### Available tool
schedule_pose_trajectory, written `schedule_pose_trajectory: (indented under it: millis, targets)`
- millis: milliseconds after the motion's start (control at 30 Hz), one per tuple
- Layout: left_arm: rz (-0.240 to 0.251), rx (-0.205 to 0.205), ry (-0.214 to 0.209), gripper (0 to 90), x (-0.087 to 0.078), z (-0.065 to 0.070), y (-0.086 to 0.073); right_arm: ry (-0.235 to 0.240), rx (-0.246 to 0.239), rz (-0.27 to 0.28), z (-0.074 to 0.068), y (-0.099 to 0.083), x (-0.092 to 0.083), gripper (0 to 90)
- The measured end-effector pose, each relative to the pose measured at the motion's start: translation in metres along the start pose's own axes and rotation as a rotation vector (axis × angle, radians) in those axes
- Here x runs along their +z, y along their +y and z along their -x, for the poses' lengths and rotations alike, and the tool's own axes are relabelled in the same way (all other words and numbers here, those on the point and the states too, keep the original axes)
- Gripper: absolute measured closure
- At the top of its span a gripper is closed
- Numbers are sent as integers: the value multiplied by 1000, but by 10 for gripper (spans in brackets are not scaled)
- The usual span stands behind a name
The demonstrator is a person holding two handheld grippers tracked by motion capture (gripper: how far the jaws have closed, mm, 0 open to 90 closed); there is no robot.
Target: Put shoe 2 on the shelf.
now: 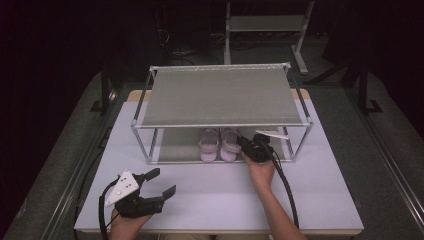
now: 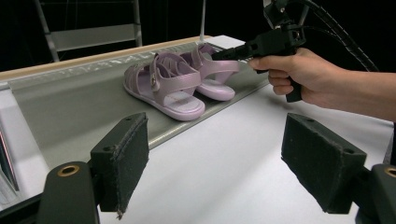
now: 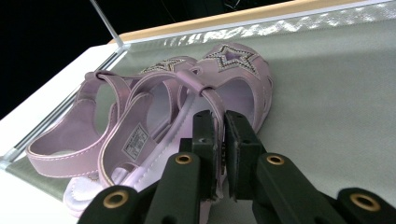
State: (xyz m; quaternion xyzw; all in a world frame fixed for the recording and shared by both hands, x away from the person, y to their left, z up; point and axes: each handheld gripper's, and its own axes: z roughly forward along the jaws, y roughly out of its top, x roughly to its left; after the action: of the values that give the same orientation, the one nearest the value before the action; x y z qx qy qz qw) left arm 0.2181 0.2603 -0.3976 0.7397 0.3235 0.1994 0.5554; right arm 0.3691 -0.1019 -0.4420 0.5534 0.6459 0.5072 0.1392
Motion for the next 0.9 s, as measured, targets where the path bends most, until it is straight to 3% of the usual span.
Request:
schedule_pose_trajectory:
  millis: [300, 333, 633, 900]
  targets:
    - [1, 0, -1, 230, -1, 0, 0, -21, 12, 12, -3, -2, 0, 829]
    - [1, 1, -1, 230, -1, 0, 0, -51, -7, 13, -3, -4, -1, 830]
    - [5, 1, -4, 230, -2, 0, 1, -100, 15, 36, -10, -6, 0, 826]
    - [7, 1, -9, 231, -2, 0, 1, -74, 21, 49, -14, -6, 1, 777]
